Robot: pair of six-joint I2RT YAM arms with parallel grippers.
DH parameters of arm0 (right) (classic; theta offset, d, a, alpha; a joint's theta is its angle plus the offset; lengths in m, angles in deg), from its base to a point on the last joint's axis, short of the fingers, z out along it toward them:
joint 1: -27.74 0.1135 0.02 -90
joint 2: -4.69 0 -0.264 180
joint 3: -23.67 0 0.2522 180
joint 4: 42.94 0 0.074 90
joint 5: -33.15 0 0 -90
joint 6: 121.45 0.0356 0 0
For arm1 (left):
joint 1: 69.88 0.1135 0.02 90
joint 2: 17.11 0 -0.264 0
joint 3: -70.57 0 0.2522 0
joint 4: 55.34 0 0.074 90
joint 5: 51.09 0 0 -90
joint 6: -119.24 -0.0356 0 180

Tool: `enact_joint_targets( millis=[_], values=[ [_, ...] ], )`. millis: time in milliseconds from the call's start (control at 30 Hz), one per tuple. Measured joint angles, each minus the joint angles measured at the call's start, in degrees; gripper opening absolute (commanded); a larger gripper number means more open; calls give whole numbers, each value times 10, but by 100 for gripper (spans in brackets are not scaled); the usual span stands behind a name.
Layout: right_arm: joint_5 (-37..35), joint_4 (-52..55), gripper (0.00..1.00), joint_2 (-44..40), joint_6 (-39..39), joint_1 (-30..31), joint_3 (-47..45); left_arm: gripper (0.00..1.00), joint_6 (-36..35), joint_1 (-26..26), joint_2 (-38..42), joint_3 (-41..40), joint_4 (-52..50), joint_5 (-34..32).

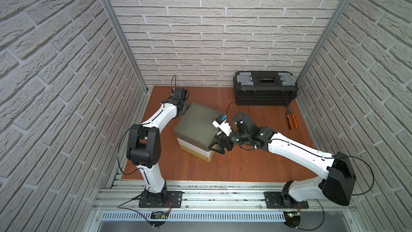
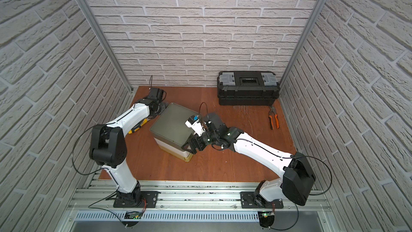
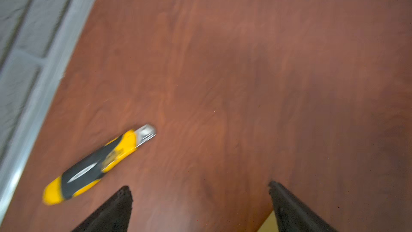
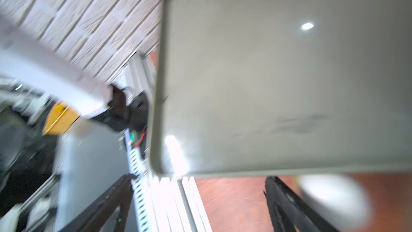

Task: Take the mice out of the drawer
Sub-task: Adjust the storage box at the center of the board.

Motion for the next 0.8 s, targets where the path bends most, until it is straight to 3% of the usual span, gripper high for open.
enact_joint_targets(
  millis=[333, 633, 800],
  values=[
    [19, -23, 93, 3, 1, 11, -16, 98, 7, -24, -188, 232, 42, 165],
    [55, -61, 93, 53, 20, 15, -15, 98, 40, -61, -227, 276, 58, 225],
    [58, -66, 93, 57, 21, 18, -15, 98, 45, -60, -214, 258, 96, 202]
  ],
)
